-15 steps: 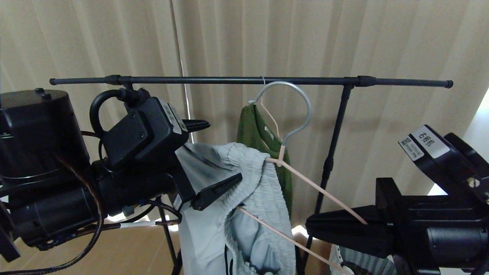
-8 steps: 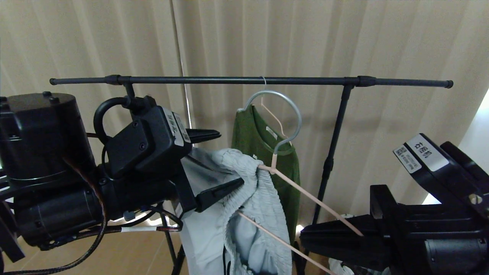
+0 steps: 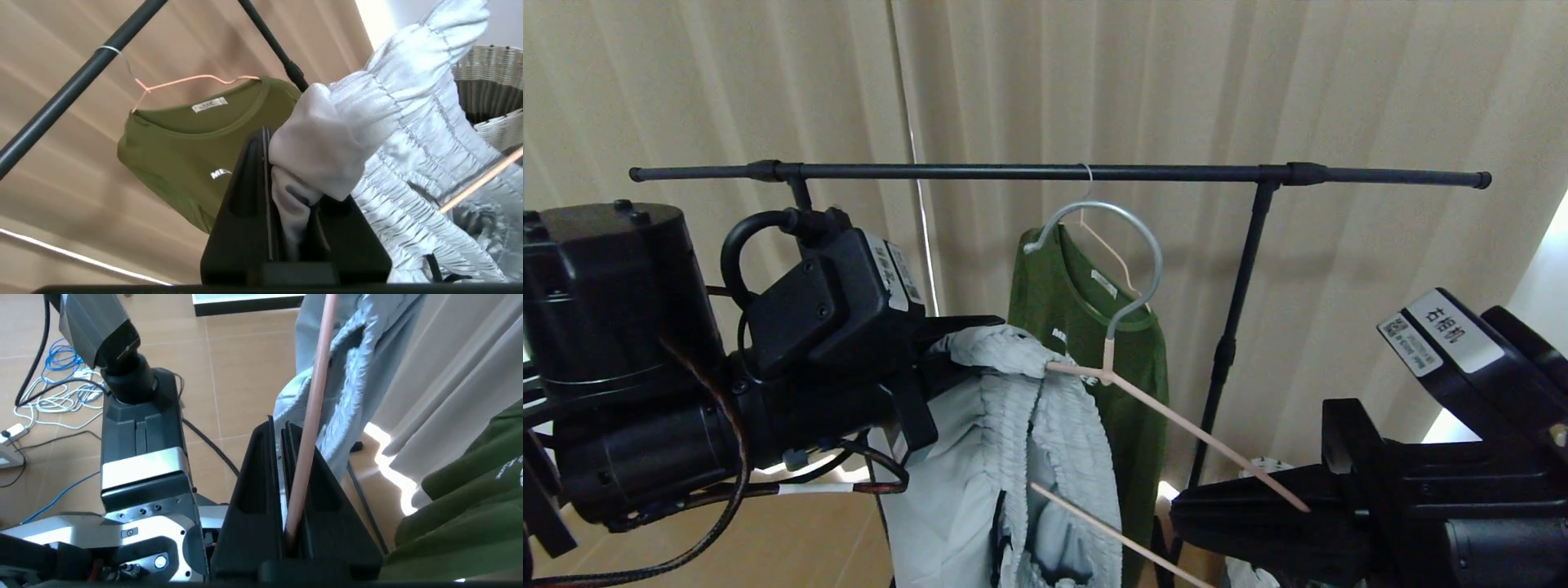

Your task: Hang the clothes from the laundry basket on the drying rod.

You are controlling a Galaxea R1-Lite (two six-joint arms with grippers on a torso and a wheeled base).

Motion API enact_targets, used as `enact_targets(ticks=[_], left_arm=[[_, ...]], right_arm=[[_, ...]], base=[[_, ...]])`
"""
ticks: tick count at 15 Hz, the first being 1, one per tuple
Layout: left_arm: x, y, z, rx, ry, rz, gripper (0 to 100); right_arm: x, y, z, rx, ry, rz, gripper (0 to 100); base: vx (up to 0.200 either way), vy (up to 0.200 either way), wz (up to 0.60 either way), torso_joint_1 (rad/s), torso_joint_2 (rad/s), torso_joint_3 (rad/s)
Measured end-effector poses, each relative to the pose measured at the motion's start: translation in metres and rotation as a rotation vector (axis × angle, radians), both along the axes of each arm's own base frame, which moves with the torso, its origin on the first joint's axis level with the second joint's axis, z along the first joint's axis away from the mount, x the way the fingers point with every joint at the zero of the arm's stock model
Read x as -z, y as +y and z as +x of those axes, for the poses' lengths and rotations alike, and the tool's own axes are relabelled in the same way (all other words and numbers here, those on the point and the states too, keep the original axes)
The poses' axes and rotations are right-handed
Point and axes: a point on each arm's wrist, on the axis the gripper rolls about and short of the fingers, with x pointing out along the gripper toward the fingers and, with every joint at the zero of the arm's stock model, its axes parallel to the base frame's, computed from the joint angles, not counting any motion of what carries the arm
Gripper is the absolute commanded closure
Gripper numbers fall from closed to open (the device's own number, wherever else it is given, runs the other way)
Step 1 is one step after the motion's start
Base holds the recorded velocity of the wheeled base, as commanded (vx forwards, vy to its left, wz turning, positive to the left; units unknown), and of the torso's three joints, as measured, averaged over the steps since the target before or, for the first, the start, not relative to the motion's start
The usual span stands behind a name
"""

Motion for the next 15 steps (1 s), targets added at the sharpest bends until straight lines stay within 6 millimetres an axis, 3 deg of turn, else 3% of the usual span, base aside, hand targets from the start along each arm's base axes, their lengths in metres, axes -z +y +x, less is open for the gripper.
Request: enact_targets(ticks=[1, 2, 7, 10, 15], left_arm=[[0.001, 0.001, -0.001, -0.001, 0.002, 0.002, 100], [0.003, 0.001, -0.001, -0.001, 0.004, 0.002, 100], [0.003, 0.003, -0.001, -0.052, -0.010, -0.004, 100], [0.006, 0.006, 0.002, -0.225, -0.016, 0.023, 100], [0.012, 0.012, 0.003, -0.455, -0.022, 0.063, 100]], right_arm=[[-0.001, -0.001, 0.000, 0.003, -0.003, 0.003, 100], [-0.001, -0.002, 0.000, 0.008, -0.006, 0.004, 0], [-0.002, -0.006, 0.005, 0.082, -0.027, 0.000, 0], [-0.006, -0.018, 0.021, 0.278, -0.083, -0.002, 0], [-0.011, -0.047, 0.036, 0.431, -0.144, -0.016, 0]], base=[[0.000, 0.000, 0.00, 0.000, 0.00, 0.000], [0.000, 0.000, 0.00, 0.000, 0.00, 0.000], [0.000, 0.000, 0.00, 0.000, 0.00, 0.000], [0.000, 0.000, 0.00, 0.000, 0.00, 0.000], [0.000, 0.000, 0.00, 0.000, 0.00, 0.000]])
